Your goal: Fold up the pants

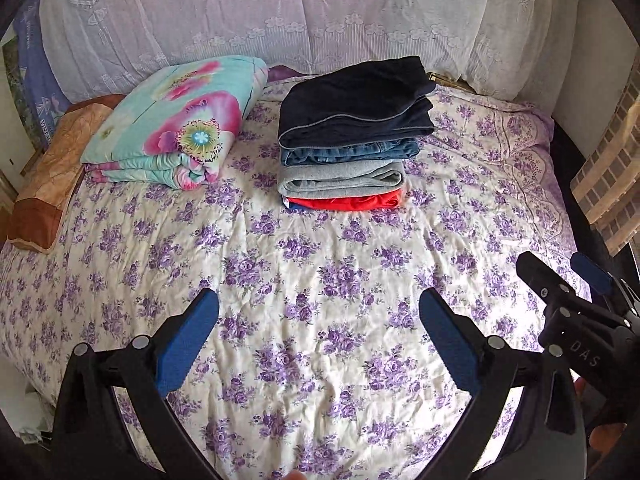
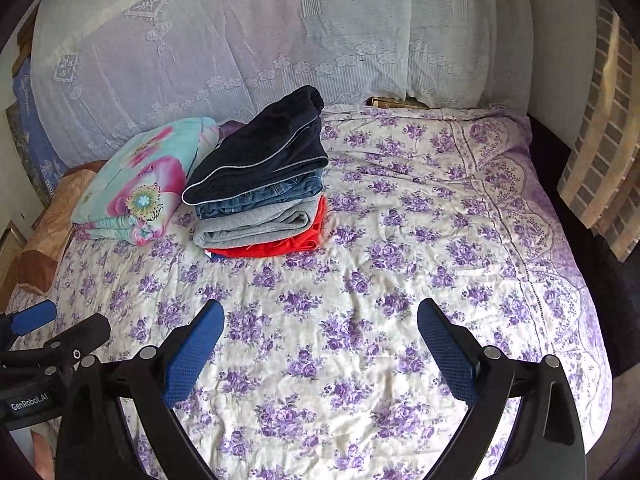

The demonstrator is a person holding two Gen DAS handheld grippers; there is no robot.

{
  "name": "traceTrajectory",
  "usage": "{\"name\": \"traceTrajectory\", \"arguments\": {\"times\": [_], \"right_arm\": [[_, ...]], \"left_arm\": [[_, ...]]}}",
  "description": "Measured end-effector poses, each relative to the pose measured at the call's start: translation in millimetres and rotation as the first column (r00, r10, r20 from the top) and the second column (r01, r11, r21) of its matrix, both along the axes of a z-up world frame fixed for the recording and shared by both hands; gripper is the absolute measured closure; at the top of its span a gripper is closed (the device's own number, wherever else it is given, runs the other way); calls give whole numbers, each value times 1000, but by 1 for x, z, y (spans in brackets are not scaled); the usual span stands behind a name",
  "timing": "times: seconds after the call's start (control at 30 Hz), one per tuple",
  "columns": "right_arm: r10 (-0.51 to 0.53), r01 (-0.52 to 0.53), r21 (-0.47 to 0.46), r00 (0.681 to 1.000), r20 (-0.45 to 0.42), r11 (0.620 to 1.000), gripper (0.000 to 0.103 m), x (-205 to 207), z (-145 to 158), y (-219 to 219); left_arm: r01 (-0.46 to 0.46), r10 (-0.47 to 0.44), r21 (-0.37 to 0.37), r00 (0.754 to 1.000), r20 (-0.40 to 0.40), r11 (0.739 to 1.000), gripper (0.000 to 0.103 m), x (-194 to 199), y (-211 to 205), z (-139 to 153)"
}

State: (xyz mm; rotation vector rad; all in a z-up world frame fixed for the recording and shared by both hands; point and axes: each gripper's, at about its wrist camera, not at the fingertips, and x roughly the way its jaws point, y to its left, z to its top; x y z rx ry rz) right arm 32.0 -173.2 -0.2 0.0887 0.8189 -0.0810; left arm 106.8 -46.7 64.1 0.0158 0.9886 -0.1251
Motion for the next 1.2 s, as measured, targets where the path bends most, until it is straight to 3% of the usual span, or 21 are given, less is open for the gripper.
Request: {"name": "traceTrajectory", "arguments": {"times": [0.23, 1.2], "right_arm": [[6, -6, 13, 1000, 13, 1000, 5, -13, 5, 3], [28, -28, 29, 1000, 2, 999, 5, -11, 5, 7]], "left_arm": [[6, -6, 8, 999, 32, 1000, 5, -12, -3, 13], [-19, 19, 2, 1000, 23, 1000, 5, -5, -1, 14]]}}
